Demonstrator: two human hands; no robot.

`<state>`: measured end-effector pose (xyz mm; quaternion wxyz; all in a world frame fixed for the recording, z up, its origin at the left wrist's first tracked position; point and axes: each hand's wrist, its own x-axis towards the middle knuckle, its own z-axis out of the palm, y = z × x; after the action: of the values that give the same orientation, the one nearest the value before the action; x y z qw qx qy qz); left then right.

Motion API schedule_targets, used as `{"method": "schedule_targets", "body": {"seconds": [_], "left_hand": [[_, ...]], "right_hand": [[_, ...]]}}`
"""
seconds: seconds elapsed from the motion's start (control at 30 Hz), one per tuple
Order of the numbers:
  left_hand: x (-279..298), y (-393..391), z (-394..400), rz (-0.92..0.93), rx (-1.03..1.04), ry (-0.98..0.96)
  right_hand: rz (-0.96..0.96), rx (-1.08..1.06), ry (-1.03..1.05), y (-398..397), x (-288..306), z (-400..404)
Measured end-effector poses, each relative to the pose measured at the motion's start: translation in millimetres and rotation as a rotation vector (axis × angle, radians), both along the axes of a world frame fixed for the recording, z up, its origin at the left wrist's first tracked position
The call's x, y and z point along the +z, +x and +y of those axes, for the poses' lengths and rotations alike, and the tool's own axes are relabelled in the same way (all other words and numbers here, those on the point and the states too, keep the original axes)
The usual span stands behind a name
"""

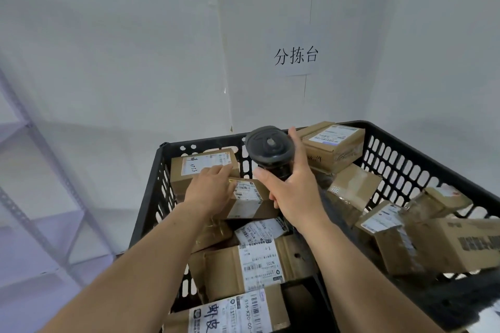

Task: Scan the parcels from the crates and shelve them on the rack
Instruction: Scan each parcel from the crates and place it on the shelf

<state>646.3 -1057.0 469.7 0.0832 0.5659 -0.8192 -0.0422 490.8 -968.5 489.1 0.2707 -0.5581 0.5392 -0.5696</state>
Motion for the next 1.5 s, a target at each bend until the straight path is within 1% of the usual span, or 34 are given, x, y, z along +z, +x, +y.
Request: {"method": "schedule_targets", "body": {"seconds": [0.2,0.37,0.53,0.63,0.7,0.8,0.93,1.0,1.13,1.3,1.37,1.5], "left_hand": [[-19,-6,-24,-0.084,0.031,0.052],[-28,-7,-30,-0.071,0.052,0.062],[-27,-5,-23,-0.205,0.011,0.009],[-30,-2,-18,-0.290,0.019,0.042],[-34,0,-13,-0.312,0.021,0.084],[-41,3,-7,-0.252,0.022,0.177],[-43,8,-2,-0.048,0.031,0.379],[-43,11,-1,-0.002,0.037,0.428],[-32,20,4,-0.059,0.024,0.384],[-20,30,19,-0.191,-0.007,0.320],[-20,37,26,-0.133,0.014,0.314],[-15,65,31,0.140,0.018,0.343]], "right_hand": [[0.001,0.032,0.008,1,-5,-13],[-0.027,0.069,0.035,0,-8,-14],[-0.027,0.067,0.027,-1,-7,-13],[-0.024,0.052,0.013,3,-6,-10],[-0.011,0.030,0.006,4,-6,-9],[-0.011,0.021,-0.006,4,-5,-7],[-0.014,0.012,0.005,5,-6,-6],[-0.017,0.016,-0.004,6,-6,-4],[-0.018,0.033,-0.026,2,-7,-3],[-0.015,0.023,-0.038,6,1,2],[-0.020,0.039,-0.052,6,5,5],[-0.024,0.059,-0.088,6,21,23]]}}
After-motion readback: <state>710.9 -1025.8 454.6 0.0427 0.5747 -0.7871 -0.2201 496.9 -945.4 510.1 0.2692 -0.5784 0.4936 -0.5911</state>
